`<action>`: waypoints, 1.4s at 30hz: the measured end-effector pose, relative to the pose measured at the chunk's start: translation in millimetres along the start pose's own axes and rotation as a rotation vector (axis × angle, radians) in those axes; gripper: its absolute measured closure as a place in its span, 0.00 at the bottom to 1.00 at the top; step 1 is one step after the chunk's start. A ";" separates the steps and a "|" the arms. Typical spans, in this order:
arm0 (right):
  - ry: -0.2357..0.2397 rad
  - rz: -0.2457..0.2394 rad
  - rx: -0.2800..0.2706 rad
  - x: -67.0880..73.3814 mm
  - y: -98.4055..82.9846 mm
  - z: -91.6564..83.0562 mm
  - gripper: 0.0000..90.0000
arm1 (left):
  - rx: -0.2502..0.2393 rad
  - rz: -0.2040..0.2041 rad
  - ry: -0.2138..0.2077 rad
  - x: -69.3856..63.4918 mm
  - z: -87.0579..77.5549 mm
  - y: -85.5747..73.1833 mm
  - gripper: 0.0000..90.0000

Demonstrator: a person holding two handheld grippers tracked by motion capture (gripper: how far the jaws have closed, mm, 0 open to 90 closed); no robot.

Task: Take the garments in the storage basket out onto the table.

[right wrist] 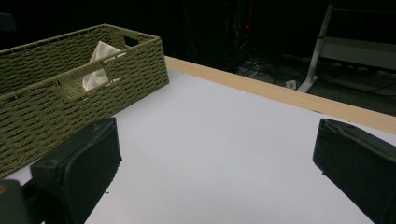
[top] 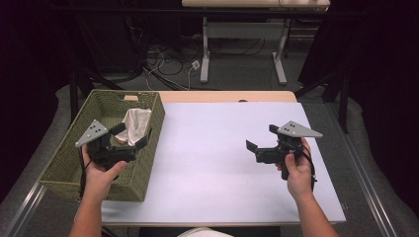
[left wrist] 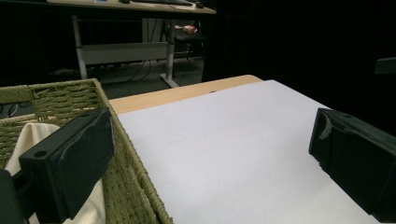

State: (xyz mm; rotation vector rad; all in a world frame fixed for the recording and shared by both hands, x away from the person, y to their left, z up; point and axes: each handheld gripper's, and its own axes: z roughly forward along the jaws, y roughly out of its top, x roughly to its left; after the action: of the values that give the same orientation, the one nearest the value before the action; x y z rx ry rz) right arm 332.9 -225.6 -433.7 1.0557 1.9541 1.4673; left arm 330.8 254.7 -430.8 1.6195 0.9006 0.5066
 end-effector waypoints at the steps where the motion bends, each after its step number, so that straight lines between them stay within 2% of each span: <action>1: -0.001 -0.001 0.007 0.1 -0.5 0.7 0.01 | 0.004 0.006 0.004 -0.5 0.0 0.4 0.00; 8: -0.002 0.002 0.014 0.6 -0.7 1.5 0.01 | 0.008 0.017 0.020 -2.0 -2.2 1.8 0.00; 10: -0.006 0.002 0.019 0.2 0.0 0.8 0.02 | 0.010 0.023 0.039 -2.1 -2.9 3.4 0.00; 15: -0.027 0.019 0.004 -1.5 0.2 -3.3 0.02 | 0.007 0.017 0.061 -2.5 -3.2 18.2 0.00; 19: -0.036 0.024 0.014 -2.9 1.2 -6.0 0.03 | 0.014 0.005 0.067 1.6 -2.8 28.9 0.00; 21: -0.033 0.029 0.006 -3.9 1.6 -7.6 0.03 | -0.002 -0.006 0.070 3.4 -2.6 37.8 0.01; 22: -0.032 0.027 0.005 -4.2 1.6 -7.7 0.03 | -0.012 -0.026 0.069 3.8 -1.9 40.5 0.01; 26: -0.031 0.033 0.009 -3.6 0.9 -6.7 0.03 | -0.029 -0.067 0.065 10.8 4.6 47.6 0.01; 27: -0.032 0.034 0.012 -3.7 0.8 -6.6 0.03 | -0.029 -0.067 0.065 10.8 4.6 47.6 0.01; 28: -0.031 0.032 0.009 -4.3 0.7 -6.3 0.03 | -0.022 -0.088 0.064 15.7 8.7 49.5 0.01; 32: -0.030 0.039 0.011 -4.8 1.1 -7.1 0.03 | -0.020 -0.126 0.068 24.5 14.8 52.3 0.01; 38: -0.028 0.044 0.015 -5.4 0.4 -6.9 0.03 | -0.011 -0.115 0.110 33.8 21.3 55.5 0.01; 39: -0.027 0.047 0.014 -5.4 -0.7 -5.3 0.03 | -0.010 -0.112 0.133 39.2 23.8 57.0 0.01; 41: -0.028 0.048 0.015 -5.4 -1.1 -4.8 0.03 | -0.011 -0.116 0.145 42.0 25.1 57.4 0.01; 42: -0.026 0.045 0.019 -5.5 -1.8 -3.5 0.03 | -0.004 -0.115 0.168 47.6 27.4 58.4 0.01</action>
State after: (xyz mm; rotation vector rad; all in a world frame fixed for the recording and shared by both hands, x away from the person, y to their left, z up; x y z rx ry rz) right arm 332.9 -232.3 -434.7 1.1284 1.9412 1.4546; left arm 396.7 271.8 -388.4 1.5284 1.1107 0.5698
